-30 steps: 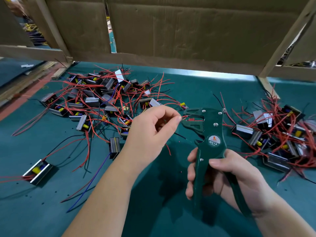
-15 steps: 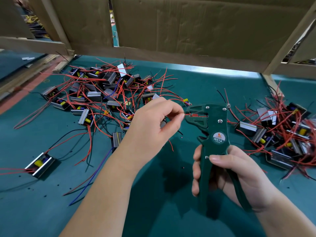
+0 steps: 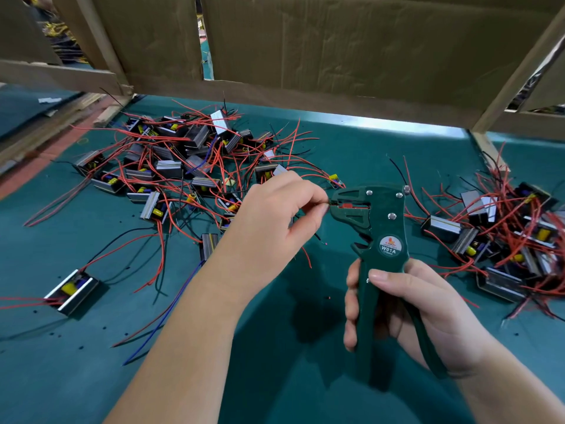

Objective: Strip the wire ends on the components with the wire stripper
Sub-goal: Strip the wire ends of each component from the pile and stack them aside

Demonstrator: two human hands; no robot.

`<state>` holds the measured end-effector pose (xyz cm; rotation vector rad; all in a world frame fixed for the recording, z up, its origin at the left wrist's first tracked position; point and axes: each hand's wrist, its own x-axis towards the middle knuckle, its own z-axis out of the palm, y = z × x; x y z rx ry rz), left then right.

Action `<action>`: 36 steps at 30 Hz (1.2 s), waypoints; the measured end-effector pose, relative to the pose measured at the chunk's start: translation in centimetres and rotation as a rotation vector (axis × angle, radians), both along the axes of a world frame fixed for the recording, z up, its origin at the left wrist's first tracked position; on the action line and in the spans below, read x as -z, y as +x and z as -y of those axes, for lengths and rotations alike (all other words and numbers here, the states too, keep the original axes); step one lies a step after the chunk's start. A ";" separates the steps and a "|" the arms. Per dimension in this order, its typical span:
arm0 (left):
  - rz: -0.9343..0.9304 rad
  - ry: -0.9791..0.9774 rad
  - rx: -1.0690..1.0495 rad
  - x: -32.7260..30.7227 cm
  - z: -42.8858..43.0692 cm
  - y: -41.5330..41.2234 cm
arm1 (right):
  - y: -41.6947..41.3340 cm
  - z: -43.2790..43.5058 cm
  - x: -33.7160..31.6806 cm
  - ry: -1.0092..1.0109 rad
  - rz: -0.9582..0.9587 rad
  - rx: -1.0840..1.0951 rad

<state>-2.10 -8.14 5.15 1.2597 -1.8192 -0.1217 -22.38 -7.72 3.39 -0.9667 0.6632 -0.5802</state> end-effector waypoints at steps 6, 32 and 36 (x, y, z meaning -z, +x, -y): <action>0.023 0.083 -0.042 0.2 0.1 -0.1 | 1.4 -0.8 0.2 0.045 -0.055 0.163; -0.435 0.286 0.078 1.0 0.6 1.9 | -1.7 1.1 -0.9 0.201 0.051 0.106; -0.417 0.266 0.107 0.7 0.4 2.2 | -1.1 0.9 -0.8 0.232 0.079 0.084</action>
